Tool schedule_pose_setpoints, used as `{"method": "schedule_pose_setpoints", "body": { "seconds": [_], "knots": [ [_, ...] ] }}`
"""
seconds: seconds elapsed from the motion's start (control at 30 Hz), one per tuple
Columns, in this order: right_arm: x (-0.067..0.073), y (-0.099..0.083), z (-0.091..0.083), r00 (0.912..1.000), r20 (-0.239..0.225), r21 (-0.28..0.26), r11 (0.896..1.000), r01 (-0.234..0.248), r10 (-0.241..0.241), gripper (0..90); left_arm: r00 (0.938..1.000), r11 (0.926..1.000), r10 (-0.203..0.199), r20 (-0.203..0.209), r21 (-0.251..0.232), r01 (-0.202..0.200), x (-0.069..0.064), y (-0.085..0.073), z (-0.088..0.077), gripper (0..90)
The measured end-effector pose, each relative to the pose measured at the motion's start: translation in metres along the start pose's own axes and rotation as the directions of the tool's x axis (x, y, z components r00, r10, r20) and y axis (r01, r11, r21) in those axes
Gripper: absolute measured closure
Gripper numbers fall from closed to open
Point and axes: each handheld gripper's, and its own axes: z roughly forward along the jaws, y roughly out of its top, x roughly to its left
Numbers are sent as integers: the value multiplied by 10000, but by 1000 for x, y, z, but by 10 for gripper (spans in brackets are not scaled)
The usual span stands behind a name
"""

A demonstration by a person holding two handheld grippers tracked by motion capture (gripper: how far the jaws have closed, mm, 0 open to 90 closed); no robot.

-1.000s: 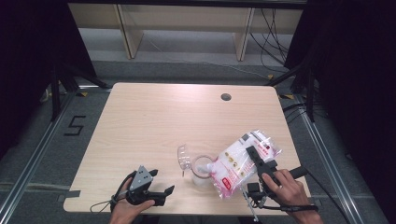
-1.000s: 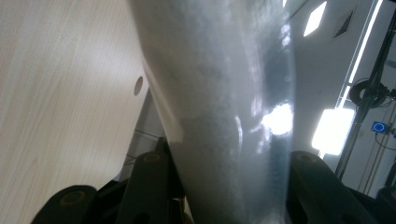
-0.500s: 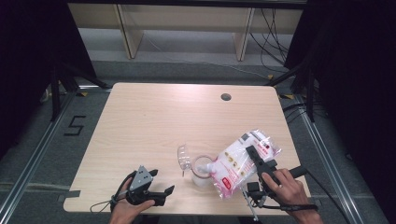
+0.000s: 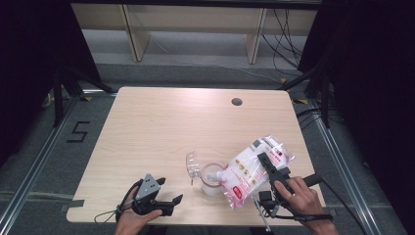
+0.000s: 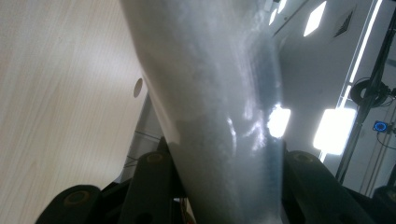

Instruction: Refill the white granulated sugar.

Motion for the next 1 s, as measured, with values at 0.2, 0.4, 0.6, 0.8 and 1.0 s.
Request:
{"method": "schedule_pose_setpoints", "body": {
  "seconds": [0.2, 0.4, 0.6, 0.8, 1.0],
  "knots": [
    [-2, 0, 1, 10000, -1, -53, 9999, 93, -93, 666, 10000, 10000, 1, -19, 31, -1, 0, 0, 0, 152],
    [-2, 0, 2, 9999, 31, -113, 9998, 141, -141, 667, 10000, 10000, -10, 2, -3, 10, 0, 0, 0, 152],
    [-2, 0, 1, 10000, 2, -60, 10000, 62, -62, 669, 10000, 10000, -10, 2, -14, 10, 0, 0, 0, 152],
    [-5, 0, 2, 9990, 151, -245, 9988, 421, -418, 671, 10000, 10000, 41, 12, 9, -41, 0, 0, 0, 152],
    [-3, 0, 0, 9999, 65, -59, 10000, -76, 76, 674, 10000, 10000, 43, 16, 15, -43, 0, 0, 0, 152]
  ]
}}
